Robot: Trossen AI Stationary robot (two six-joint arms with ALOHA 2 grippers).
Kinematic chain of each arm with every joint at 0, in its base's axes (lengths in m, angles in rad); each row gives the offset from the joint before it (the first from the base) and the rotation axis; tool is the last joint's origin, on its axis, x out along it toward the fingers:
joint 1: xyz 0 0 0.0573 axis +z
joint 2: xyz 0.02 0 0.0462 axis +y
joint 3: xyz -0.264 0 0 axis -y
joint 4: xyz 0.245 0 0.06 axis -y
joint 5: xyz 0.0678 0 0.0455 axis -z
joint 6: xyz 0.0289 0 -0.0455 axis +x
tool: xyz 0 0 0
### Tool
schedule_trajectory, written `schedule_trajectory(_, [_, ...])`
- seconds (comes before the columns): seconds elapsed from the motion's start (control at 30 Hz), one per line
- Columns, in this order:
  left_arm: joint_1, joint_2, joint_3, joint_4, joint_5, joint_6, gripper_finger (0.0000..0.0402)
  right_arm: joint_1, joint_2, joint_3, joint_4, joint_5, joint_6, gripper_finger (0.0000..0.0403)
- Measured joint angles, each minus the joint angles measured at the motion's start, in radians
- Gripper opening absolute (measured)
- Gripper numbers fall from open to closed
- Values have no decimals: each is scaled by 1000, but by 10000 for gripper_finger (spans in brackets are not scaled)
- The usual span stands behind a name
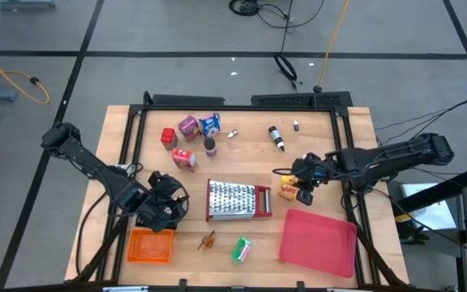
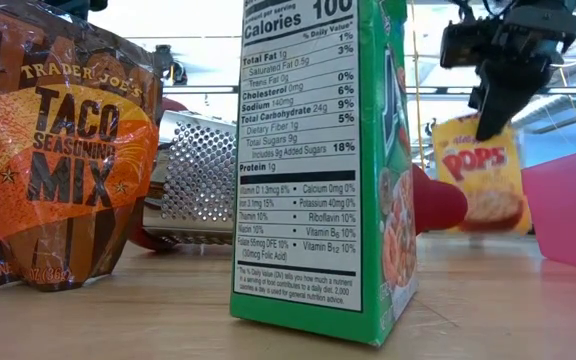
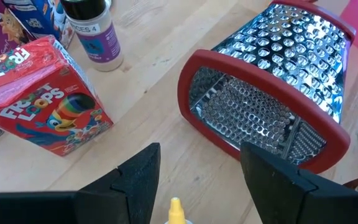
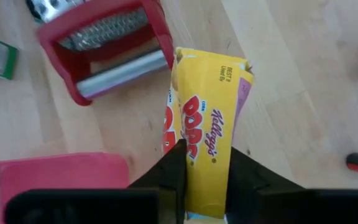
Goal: Pick & Place Kitchen Items
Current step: Put the yellow cereal box into the pink bin
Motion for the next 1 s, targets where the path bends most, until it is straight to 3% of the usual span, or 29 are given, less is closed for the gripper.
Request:
schedule_trajectory(0.47, [0,0,0,34,-23,28,225,132,-39,253,-294,2,151,46])
schedule_trajectory(1.0, [0,0,0,153,-28,112,225,561,-38,288,-335,36,641,45])
